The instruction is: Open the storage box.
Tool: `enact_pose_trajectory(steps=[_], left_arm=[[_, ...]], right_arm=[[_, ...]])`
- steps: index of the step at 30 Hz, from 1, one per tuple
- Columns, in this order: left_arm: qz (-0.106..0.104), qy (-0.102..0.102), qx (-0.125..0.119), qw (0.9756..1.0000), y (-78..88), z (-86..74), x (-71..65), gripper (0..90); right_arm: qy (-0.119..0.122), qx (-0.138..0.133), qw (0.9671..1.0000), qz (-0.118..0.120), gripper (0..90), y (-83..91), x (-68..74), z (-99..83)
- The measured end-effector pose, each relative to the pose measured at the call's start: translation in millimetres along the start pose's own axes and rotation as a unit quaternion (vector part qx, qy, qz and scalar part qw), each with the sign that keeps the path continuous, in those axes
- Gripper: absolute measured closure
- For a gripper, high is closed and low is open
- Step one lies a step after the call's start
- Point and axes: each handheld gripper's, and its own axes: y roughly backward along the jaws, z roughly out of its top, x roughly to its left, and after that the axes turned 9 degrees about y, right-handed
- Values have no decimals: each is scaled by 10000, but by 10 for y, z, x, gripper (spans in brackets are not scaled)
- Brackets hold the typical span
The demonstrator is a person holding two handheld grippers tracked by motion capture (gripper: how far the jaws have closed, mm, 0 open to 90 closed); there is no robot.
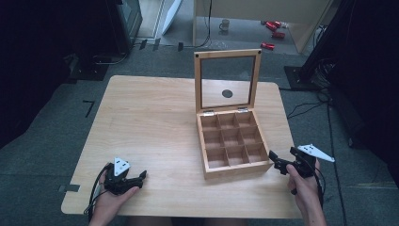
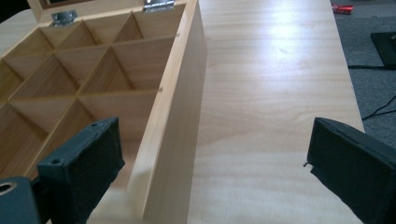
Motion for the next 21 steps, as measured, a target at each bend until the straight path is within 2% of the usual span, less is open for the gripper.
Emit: enact_pose_trajectory(steps=[8, 12, 15, 21], left_arm=[[25, 10, 5, 10000, -1, 0, -2, 181], [34, 17, 6, 10000, -2, 0, -3, 178], [35, 19, 5, 10000, -2, 0, -3, 177], [36, 16, 5, 10000, -3, 1, -3, 176]], right_arm=[[-39, -11, 9999, 158, 31, 158, 55, -259], [-53, 114, 9997, 225, 30, 193, 81, -431], [-24, 244, 9995, 203, 31, 189, 72, -539], [160, 613, 9980, -9, 31, 146, 82, -660]])
